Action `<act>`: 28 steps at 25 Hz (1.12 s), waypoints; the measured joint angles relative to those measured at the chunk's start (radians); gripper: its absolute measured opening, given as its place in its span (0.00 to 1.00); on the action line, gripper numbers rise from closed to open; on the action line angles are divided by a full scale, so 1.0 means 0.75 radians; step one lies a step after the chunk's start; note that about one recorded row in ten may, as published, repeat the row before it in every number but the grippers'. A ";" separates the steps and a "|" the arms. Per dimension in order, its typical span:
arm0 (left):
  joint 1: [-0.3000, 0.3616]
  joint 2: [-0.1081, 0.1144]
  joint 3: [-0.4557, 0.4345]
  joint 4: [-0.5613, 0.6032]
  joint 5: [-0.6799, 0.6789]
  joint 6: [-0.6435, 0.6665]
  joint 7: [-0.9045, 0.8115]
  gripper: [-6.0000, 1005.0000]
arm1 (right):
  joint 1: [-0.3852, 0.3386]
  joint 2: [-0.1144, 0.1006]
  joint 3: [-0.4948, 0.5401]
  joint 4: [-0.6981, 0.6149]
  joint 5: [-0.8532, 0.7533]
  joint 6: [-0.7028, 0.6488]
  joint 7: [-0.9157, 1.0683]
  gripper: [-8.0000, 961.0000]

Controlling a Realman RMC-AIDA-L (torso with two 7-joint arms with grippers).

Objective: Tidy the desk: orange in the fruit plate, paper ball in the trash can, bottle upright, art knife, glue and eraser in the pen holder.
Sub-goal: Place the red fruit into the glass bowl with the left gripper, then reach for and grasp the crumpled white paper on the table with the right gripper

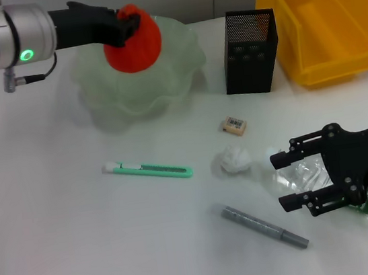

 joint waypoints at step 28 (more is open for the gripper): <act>0.039 0.008 0.080 -0.030 -0.191 -0.100 0.095 0.69 | 0.038 0.003 0.000 0.040 -0.003 0.070 -0.008 0.67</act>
